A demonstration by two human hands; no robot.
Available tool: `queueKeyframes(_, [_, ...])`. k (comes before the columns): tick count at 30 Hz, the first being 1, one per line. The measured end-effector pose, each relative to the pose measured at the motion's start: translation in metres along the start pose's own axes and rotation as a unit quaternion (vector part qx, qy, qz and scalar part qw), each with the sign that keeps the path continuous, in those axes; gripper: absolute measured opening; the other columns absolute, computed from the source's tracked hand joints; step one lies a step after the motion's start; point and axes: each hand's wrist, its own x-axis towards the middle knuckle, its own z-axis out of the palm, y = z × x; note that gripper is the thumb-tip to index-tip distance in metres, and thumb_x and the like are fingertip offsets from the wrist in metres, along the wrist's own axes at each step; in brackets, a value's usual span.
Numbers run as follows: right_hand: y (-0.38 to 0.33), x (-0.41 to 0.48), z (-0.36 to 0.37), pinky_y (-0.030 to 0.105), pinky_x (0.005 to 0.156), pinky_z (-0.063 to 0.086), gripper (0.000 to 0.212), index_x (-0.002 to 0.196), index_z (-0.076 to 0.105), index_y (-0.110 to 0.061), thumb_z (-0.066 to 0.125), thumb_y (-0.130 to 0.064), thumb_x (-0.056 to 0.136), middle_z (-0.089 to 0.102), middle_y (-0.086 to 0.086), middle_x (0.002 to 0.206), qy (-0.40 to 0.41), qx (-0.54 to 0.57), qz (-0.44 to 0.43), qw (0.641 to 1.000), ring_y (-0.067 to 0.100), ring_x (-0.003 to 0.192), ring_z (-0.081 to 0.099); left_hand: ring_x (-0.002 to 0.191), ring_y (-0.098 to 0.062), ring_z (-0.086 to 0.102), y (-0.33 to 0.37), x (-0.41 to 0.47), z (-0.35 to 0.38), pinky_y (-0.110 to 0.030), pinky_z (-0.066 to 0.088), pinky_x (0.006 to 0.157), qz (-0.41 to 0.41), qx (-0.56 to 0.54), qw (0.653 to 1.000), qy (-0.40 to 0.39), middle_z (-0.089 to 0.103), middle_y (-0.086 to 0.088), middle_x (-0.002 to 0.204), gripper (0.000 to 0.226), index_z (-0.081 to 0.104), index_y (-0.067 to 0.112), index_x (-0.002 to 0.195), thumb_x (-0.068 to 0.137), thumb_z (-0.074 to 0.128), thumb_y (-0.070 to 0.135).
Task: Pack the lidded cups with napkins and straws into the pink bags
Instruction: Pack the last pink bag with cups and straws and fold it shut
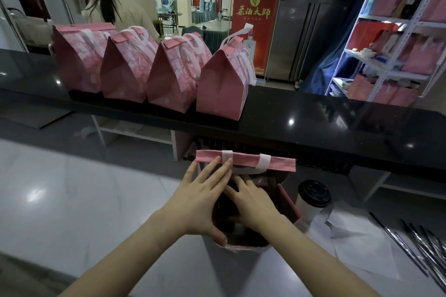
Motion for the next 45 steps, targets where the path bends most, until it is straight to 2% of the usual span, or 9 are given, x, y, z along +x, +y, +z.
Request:
queueKeyframes(5, [-0.003,0.004,0.015,0.045,0.082,0.054,0.089,0.147,0.019,-0.029,0.072,-0.043,0.078,0.020,0.010,0.153,-0.021,0.022,-0.003,1.000,0.034,0.130,0.036,0.138,-0.015,-0.039,-0.001,0.003,-0.002,-0.052,-0.014,0.116,-0.004,-0.012,1.000,-0.002,-0.034,0.007,0.155,0.140,-0.019,0.021,0.151,0.053,0.054,0.088])
queueKeyframes(10, [-0.002,-0.006,0.028,0.046,0.083,0.053,0.077,0.142,0.028,-0.031,0.070,-0.044,0.080,0.022,0.006,0.151,-0.003,0.035,-0.007,0.999,0.030,0.137,0.023,0.137,-0.012,-0.040,-0.007,0.006,-0.003,-0.050,-0.016,0.116,-0.015,-0.026,1.000,-0.003,-0.035,0.010,0.154,0.135,-0.021,0.026,0.150,0.056,0.052,0.089])
queueKeyframes(14, [-0.003,-0.011,0.029,0.045,0.094,0.049,0.056,0.139,0.034,-0.031,0.061,-0.029,0.090,0.024,0.004,0.150,0.012,0.009,-0.070,0.997,0.030,0.138,0.023,0.144,-0.017,-0.019,-0.017,0.011,-0.012,-0.046,-0.006,0.115,-0.021,0.007,1.000,0.018,-0.017,0.012,0.160,0.124,-0.009,0.031,0.153,0.059,0.050,0.088])
queueKeyframes(16, [-0.002,-0.015,0.031,0.044,0.098,0.047,0.059,0.137,0.035,-0.030,0.063,-0.019,0.087,0.024,0.004,0.150,0.013,0.003,-0.088,0.996,0.030,0.139,0.021,0.144,-0.019,-0.013,-0.021,0.014,-0.019,-0.045,-0.005,0.112,-0.027,0.034,0.999,0.023,-0.011,0.011,0.161,0.121,-0.003,0.031,0.153,0.059,0.049,0.087])
queueKeyframes(23, [-0.004,-0.015,0.033,0.046,0.096,0.046,0.071,0.143,0.029,-0.031,0.067,-0.033,0.084,0.025,0.007,0.150,0.013,0.026,-0.055,0.998,0.031,0.136,0.023,0.136,-0.023,-0.043,-0.023,0.021,-0.024,-0.057,-0.033,0.103,0.016,0.094,0.995,-0.009,-0.022,0.005,0.159,0.131,-0.007,0.028,0.152,0.050,0.041,0.094])
queueKeyframes(32, [-0.003,0.000,0.047,0.048,0.098,0.048,0.074,0.145,0.025,-0.034,0.067,-0.038,0.085,0.019,0.004,0.154,-0.019,0.049,-0.011,0.999,0.031,0.141,0.016,0.136,-0.021,-0.043,-0.025,0.021,-0.018,-0.054,-0.024,0.110,0.042,0.048,0.998,-0.020,-0.021,0.003,0.159,0.133,-0.007,0.028,0.153,0.050,0.053,0.089])
queueKeyframes(34, [-0.006,0.007,0.051,0.049,0.102,0.044,0.075,0.145,0.022,-0.034,0.067,-0.039,0.085,0.016,0.005,0.155,-0.043,0.034,0.006,0.998,0.033,0.142,0.014,0.136,-0.020,-0.043,-0.024,0.021,-0.017,-0.054,-0.023,0.111,0.040,0.043,0.998,-0.021,-0.022,0.004,0.159,0.133,-0.008,0.029,0.153,0.051,0.054,0.088])
queueKeyframes(39, [-0.014,0.025,0.048,0.050,0.118,0.017,0.077,0.150,0.010,-0.029,0.058,-0.043,0.091,0.009,0.010,0.159,-0.108,-0.066,-0.024,0.992,0.036,0.146,0.003,0.135,-0.017,-0.043,-0.025,0.026,-0.016,-0.052,-0.023,0.111,0.030,0.019,0.999,-0.021,-0.019,0.007,0.159,0.131,-0.008,0.031,0.153,0.052,0.052,0.088])
queueKeyframes(45, [-0.004,-0.009,0.000,0.047,0.111,0.030,0.054,0.145,0.032,-0.031,0.049,-0.041,0.095,0.034,0.006,0.150,-0.065,0.061,0.005,0.996,0.029,0.134,0.035,0.135,-0.010,-0.041,-0.030,0.034,-0.015,-0.045,-0.025,0.111,0.009,-0.048,0.999,-0.019,-0.019,0.014,0.159,0.125,-0.007,0.038,0.151,0.056,0.063,0.080])
